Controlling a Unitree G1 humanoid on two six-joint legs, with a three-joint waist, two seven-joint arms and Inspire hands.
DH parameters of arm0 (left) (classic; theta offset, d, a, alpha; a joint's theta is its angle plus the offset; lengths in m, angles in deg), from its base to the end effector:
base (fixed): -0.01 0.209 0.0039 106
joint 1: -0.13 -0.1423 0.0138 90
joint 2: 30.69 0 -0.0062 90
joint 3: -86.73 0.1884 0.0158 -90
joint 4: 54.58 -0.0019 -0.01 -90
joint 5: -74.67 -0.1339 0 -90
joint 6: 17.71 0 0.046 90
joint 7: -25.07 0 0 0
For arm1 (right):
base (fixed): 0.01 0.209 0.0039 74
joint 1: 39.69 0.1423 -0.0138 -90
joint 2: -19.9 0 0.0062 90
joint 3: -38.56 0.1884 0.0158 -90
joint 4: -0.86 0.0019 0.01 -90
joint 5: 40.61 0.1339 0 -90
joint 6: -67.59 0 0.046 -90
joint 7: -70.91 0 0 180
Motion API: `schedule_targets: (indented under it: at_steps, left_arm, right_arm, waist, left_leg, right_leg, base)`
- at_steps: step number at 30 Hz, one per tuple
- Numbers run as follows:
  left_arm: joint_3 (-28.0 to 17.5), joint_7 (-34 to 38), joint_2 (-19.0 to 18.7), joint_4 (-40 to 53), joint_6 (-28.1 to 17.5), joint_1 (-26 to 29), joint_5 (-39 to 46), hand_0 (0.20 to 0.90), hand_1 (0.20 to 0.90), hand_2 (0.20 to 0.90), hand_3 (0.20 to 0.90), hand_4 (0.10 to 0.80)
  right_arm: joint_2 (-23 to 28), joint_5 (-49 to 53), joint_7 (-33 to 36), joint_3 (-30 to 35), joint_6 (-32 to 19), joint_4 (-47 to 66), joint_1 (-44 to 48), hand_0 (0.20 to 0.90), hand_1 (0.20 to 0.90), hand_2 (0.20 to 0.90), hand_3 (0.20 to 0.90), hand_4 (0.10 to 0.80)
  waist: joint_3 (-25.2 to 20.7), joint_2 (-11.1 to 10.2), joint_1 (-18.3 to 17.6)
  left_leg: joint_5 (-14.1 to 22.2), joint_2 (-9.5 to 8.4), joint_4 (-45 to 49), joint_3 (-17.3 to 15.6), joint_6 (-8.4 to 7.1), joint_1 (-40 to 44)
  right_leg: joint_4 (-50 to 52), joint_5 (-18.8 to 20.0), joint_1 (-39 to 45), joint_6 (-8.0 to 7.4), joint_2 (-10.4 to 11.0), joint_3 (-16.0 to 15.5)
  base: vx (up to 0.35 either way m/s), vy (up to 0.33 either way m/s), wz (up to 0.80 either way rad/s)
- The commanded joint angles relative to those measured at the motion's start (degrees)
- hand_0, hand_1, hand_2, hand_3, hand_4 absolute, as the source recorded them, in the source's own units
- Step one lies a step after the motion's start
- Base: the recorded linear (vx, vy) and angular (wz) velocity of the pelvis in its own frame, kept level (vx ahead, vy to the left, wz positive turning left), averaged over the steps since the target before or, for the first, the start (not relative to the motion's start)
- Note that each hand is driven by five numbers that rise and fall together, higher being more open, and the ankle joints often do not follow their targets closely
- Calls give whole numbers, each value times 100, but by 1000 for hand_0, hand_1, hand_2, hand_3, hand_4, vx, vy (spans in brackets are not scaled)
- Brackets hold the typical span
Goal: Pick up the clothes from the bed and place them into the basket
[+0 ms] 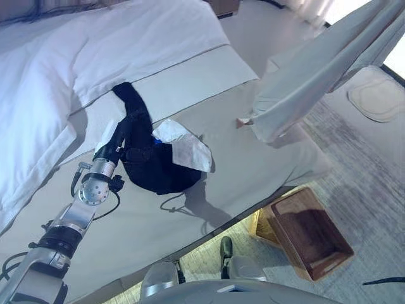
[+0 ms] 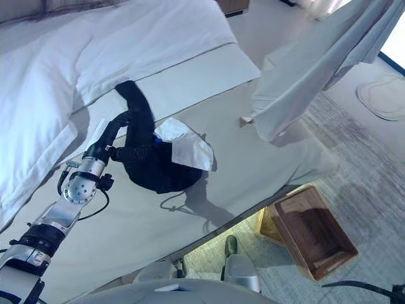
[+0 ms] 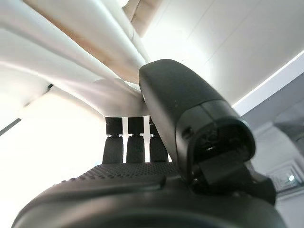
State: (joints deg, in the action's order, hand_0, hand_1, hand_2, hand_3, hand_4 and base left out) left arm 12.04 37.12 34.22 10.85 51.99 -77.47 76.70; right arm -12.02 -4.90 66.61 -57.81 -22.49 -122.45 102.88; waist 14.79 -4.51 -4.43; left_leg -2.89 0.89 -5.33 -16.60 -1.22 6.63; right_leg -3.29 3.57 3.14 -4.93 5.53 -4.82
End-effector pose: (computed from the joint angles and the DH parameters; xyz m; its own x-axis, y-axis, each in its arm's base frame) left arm 0.2299 0.2680 0.0578 0.9921 -0.0403 0.1187 -0.0460 0.7635 0.6442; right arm 0.2427 -0.3678 0.3338 0.8328 -0.2194 0.5082 0.4406 0.8185 -0.3688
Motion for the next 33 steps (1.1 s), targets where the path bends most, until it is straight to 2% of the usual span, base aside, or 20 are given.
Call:
schedule_targets:
  at_steps: [1,3,9,13,25,28,33]
  left_arm:
    - [-61,394,21,-218,-716,-15,-268,900,900,900,900,800]
    - [-67,413,31,-232,-717,-24,-284,900,900,900,900,800]
    - [-176,464,93,-305,-756,-66,-286,900,900,900,900,800]
    - [-237,458,35,-304,-734,-80,-236,900,900,900,900,800]
    - [-379,625,-55,-356,-676,-122,-211,900,900,900,900,800]
    - [-404,587,-56,-330,-649,-86,-206,900,900,900,900,800]
    - [-322,529,11,-325,-605,59,-279,900,900,900,900,800]
  right_arm:
    - [922,348,416,391,-492,115,12,300,300,300,200,100]
    - [969,381,398,532,-477,167,-149,300,300,300,200,100]
    - [1142,488,181,1561,-731,247,-1315,300,300,300,200,100]
    - [1173,604,393,2464,-840,297,-2241,300,300,300,200,100]
    - [1400,950,573,4214,-934,156,-3767,300,300,300,200,100]
    - [1289,998,328,4526,-846,214,-4142,300,300,300,200,100]
    - [975,907,-273,4472,-623,230,-4433,300,300,300,200,100]
  waist:
    - [-1396,67,-195]
    - [-1401,70,-234]
    - [-1401,98,-435]
    - [-1391,66,-481]
    - [-1411,41,-677]
    - [-1411,25,-708]
    - [-1389,18,-705]
  left_leg:
    - [626,205,393,398,-55,65]
    - [628,209,388,385,-49,66]
    - [629,226,381,354,-41,63]
    - [627,223,371,341,-37,63]
    - [610,249,293,241,-69,92]
    - [617,248,315,216,-71,76]
    - [622,258,329,184,-70,72]
  right_leg:
    - [638,-424,-97,-25,-230,-30]
    - [655,-429,-122,-27,-248,21]
    - [708,-450,-187,-20,-324,173]
    - [664,-425,-179,-30,-337,218]
    - [571,-339,-241,-64,-406,377]
    - [550,-315,-264,-67,-419,415]
    - [518,-274,-290,-69,-426,459]
  base:
    - [44,3,-30]
    - [34,-1,-17]
    - [26,-9,-9]
    - [-3,-28,-7]
    - [-10,-9,-6]
    - [-31,-13,-4]
    - [-27,-15,-10]
